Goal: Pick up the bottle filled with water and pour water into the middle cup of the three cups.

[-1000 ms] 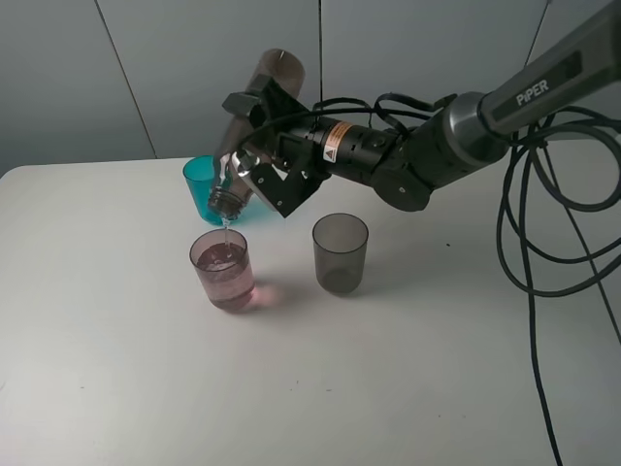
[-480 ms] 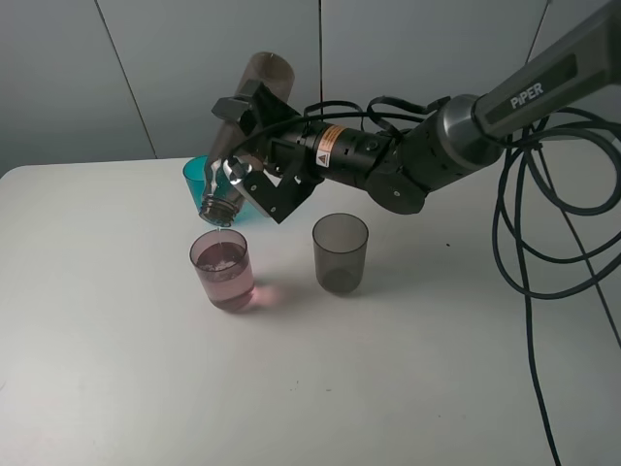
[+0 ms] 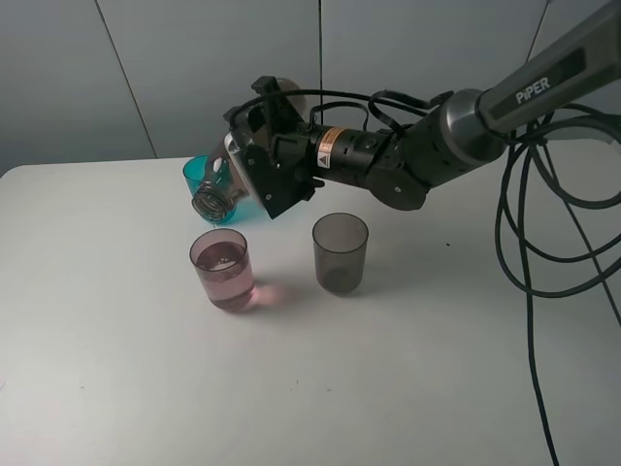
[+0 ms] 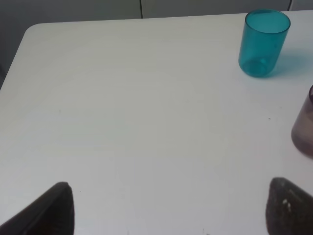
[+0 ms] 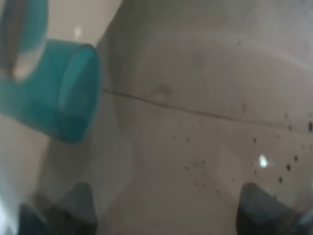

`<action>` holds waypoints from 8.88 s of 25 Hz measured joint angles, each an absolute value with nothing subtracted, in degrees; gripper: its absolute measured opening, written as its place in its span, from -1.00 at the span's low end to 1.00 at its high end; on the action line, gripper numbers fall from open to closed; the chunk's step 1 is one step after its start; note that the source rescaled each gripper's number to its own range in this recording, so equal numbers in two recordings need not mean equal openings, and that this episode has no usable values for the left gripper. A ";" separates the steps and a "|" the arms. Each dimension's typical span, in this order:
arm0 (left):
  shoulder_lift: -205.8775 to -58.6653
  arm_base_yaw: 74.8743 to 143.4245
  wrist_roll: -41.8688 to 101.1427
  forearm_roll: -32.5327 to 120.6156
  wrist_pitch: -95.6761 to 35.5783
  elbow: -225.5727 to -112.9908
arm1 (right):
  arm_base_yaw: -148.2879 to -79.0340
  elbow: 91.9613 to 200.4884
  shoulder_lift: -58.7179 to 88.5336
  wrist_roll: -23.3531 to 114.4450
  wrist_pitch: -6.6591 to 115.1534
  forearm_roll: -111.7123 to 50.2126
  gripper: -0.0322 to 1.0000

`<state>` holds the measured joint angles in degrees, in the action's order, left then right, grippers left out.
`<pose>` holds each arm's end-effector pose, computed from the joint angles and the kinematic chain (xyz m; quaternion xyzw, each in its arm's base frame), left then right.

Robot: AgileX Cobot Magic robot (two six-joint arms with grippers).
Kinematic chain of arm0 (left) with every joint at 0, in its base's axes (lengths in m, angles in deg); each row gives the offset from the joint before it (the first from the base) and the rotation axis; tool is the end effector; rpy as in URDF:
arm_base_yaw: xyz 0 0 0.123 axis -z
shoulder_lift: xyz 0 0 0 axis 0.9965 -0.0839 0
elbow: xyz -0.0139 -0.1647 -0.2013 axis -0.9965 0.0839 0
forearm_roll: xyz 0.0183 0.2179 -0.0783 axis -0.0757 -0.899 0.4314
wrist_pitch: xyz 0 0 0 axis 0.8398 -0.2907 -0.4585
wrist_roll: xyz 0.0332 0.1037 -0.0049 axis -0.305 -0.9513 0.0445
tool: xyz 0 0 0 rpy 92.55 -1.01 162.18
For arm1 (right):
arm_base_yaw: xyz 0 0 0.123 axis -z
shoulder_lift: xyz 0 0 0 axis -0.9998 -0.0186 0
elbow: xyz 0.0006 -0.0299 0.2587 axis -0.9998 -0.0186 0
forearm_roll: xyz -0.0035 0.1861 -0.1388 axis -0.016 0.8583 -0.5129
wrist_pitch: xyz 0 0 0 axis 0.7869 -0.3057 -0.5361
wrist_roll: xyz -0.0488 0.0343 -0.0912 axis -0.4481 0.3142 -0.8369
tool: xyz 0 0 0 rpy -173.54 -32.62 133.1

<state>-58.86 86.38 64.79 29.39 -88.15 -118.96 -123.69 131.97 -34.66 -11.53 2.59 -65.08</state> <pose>0.0158 0.0017 0.2606 0.0001 0.8546 -0.0003 0.5193 0.3383 0.2746 0.1293 -0.7481 0.2081 -0.2341 0.5850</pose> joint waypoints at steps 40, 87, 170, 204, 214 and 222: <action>-58.86 86.38 64.89 29.39 -88.15 -118.96 | -97.38 120.65 -20.59 84.35 2.04 -69.78 -0.94; -58.86 86.38 64.89 29.39 -88.15 -118.96 | -92.09 120.65 -38.62 74.14 -6.19 -60.35 -0.94; -58.86 86.38 64.76 29.39 -88.15 -118.96 | -93.32 99.08 85.35 61.05 109.61 -30.58 0.99; -58.86 86.38 64.76 29.39 -88.15 -118.96 | -93.44 95.45 88.04 65.28 107.90 -33.56 0.99; -58.86 86.38 64.76 29.39 -88.15 -118.96 | -93.44 95.45 88.04 64.91 107.90 -33.56 0.99; -58.86 86.38 64.76 29.39 -88.15 -118.96 | -93.44 95.45 88.13 62.82 107.90 -32.04 0.99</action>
